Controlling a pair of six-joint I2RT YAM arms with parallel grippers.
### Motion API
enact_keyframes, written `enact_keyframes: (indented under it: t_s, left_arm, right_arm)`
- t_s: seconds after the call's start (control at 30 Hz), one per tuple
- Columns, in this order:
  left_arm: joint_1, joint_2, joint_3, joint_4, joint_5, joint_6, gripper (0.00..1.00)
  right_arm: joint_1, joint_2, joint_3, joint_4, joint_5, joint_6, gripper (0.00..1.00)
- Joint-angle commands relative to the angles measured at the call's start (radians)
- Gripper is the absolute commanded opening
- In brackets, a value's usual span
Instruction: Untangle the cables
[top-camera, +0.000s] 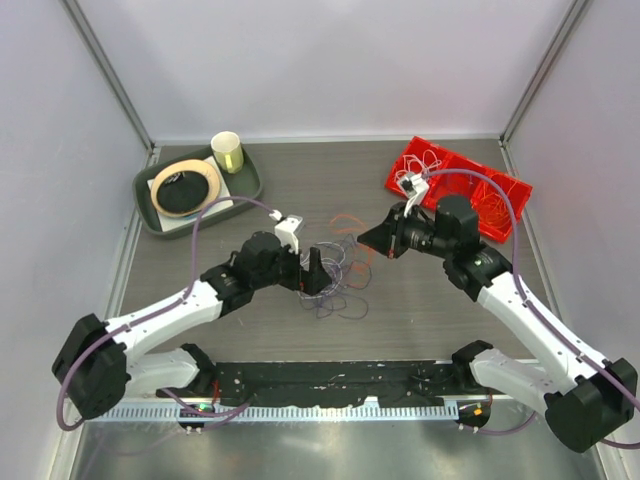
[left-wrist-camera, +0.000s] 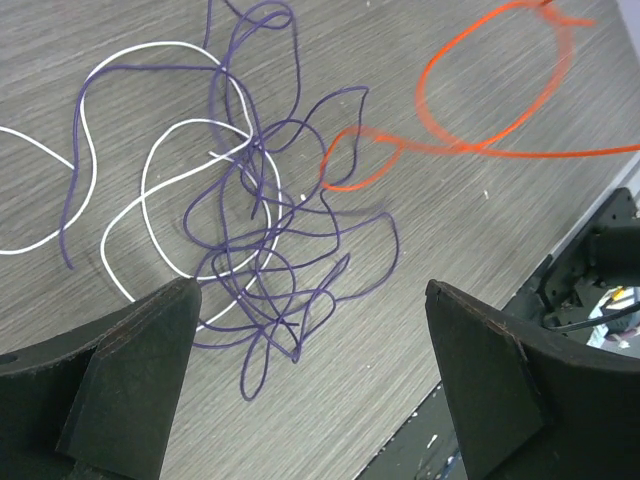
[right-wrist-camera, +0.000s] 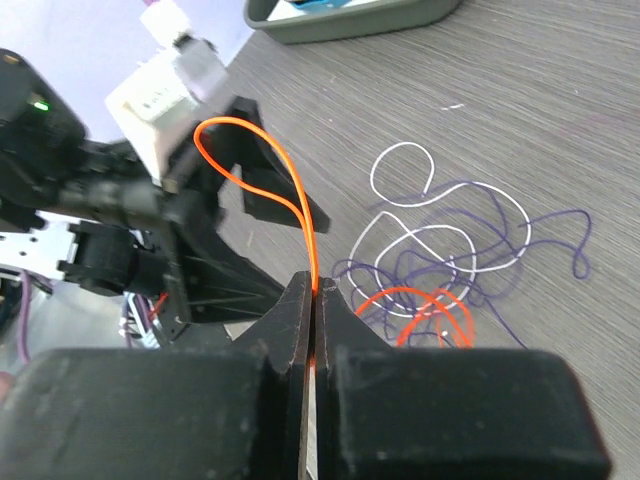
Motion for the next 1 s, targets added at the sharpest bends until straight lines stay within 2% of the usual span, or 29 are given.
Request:
enact_keyframes:
  t_s: [0.0, 0.17, 0.23, 0.33, 0.43, 0.47, 0.57, 0.6, 0.63, 0.67, 0.73, 0.77, 0.8, 0.87, 0.97]
  left_arm:
    - [0.001, 0.054, 0.013, 0.111, -0.007, 0.039, 1.00]
    - [0.002, 0.129, 0.033, 0.151, -0.122, 0.100, 1.00]
    - [0.002, 0.190, 0.057, 0.194, -0.171, 0.104, 1.00]
    - [0.004, 0.267, 0.131, 0.171, -0.142, 0.090, 1.00]
    - [0.004, 0.351, 0.160, 0.198, -0.066, 0.072, 1.00]
    - [0.002, 0.388, 0.165, 0.200, -0.052, 0.067, 1.00]
    - [0.004, 0.428, 0.189, 0.185, -0.058, 0.062, 1.00]
    - [0.004, 0.448, 0.200, 0.179, -0.085, 0.065, 0.97]
    - [0.004, 0.457, 0.203, 0.176, -0.096, 0.068, 0.93]
    - [0.002, 0.464, 0.212, 0.168, -0.102, 0.071, 0.80]
    - [0.004, 0.491, 0.223, 0.156, -0.113, 0.078, 0.62]
    - [0.004, 0.499, 0.229, 0.140, -0.122, 0.073, 0.35]
    - [0.004, 0.507, 0.232, 0.128, -0.183, 0.065, 0.21]
    - [0.005, 0.504, 0.232, 0.098, -0.222, 0.059, 0.01]
    - [0.008, 0.474, 0.212, 0.077, -0.266, 0.056, 0.00]
  right_arm:
    - [0.002, -0.005, 0.084, 0.006, -0.039, 0.066, 0.01]
    - [0.002, -0.024, 0.157, -0.021, -0.042, 0.097, 0.01]
    - [0.002, -0.031, 0.180, -0.038, 0.002, 0.095, 0.01]
    - [0.002, -0.036, 0.245, -0.081, 0.093, 0.089, 0.01]
    - [0.002, -0.045, 0.315, -0.117, 0.220, 0.065, 0.01]
    - [0.002, -0.056, 0.338, -0.129, 0.316, 0.059, 0.01]
    - [0.001, -0.074, 0.393, -0.149, 0.516, 0.017, 0.01]
    - [0.001, -0.077, 0.409, -0.147, 0.535, 0.002, 0.01]
    - [-0.001, -0.077, 0.426, -0.149, 0.578, -0.009, 0.01]
    - [0.001, -0.077, 0.456, -0.149, 0.607, -0.027, 0.01]
    - [0.001, -0.071, 0.492, -0.166, 0.655, -0.056, 0.01]
    - [0.001, -0.070, 0.513, -0.169, 0.671, -0.075, 0.01]
    - [0.001, -0.076, 0.519, -0.175, 0.729, -0.086, 0.01]
    - [0.001, -0.087, 0.523, -0.175, 0.811, -0.107, 0.01]
    - [-0.001, -0.082, 0.553, -0.172, 1.045, -0.182, 0.01]
